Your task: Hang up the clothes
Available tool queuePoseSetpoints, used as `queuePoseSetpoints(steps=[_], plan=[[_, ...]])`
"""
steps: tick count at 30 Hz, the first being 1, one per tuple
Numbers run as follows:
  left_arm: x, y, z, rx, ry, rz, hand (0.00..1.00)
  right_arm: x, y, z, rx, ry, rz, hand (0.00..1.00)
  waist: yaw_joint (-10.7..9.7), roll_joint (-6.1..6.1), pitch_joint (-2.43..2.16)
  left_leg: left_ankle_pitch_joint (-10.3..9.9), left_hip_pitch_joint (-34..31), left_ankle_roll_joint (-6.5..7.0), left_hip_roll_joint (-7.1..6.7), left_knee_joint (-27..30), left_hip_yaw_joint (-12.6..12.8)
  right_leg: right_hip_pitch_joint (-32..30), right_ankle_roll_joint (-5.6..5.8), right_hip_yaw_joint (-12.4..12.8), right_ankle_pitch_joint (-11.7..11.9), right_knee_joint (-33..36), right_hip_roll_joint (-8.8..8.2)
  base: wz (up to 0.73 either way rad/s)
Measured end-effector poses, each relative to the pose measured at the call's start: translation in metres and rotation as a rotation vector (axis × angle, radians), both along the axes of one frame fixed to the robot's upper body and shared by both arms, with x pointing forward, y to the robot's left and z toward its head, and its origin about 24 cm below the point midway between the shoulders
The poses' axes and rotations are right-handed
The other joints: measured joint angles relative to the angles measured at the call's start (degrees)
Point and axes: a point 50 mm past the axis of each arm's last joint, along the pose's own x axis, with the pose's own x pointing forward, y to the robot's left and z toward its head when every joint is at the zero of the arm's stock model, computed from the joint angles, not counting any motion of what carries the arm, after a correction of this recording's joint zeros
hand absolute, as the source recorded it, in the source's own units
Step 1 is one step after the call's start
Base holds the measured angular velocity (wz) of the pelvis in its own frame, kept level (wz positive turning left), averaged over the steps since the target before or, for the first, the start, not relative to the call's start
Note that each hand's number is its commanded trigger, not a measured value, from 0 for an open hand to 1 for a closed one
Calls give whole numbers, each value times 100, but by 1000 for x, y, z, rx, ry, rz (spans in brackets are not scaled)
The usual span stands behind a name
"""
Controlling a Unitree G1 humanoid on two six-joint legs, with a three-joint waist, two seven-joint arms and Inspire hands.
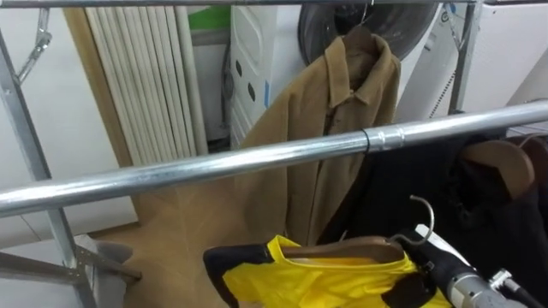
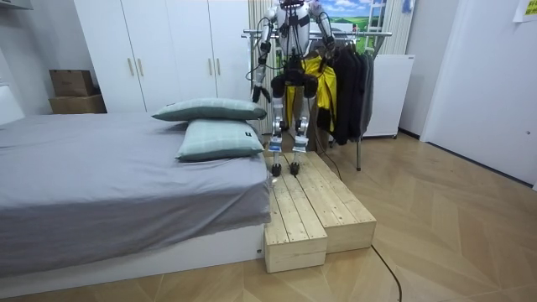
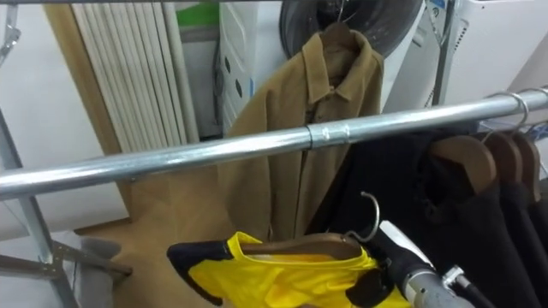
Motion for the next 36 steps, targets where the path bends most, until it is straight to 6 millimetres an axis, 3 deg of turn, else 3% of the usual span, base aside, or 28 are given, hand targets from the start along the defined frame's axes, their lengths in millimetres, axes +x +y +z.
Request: queuePoseSetpoints(steps=[3,9,18,28,36], plan=[[-1,-3,-1,1,0,6,0,1,2,3,16,-6,11,100,17,-6,-10,-3,14,5,-51,-2,-7,13,0,-1,0,-16,-50,-5],[8,-4,0,24,-24,10,0,1,4,5,21,-14,20,100,18,44,18,-4,13,14,-153,-62,-6,49,2,-60,-1,-175,-148,1],[18,-5,1,63,-61,12,0,7,13,22,-31,-103,59,100,-3,46,34,-1,-125,142,-167,-50,-50,-47,80,-133,-55,-207,-171,5],[16,-5,1,83,-72,19,0,11,26,64,-232,-342,97,100,-4,85,11,16,-260,136,-119,28,-67,-135,5,-150,-19,-191,-126,0],[15,-7,0,89,-73,22,0,11,27,70,-232,-464,36,100,8,139,24,16,-201,136,-109,16,-63,-88,4,-152,-19,-190,-120,0]])
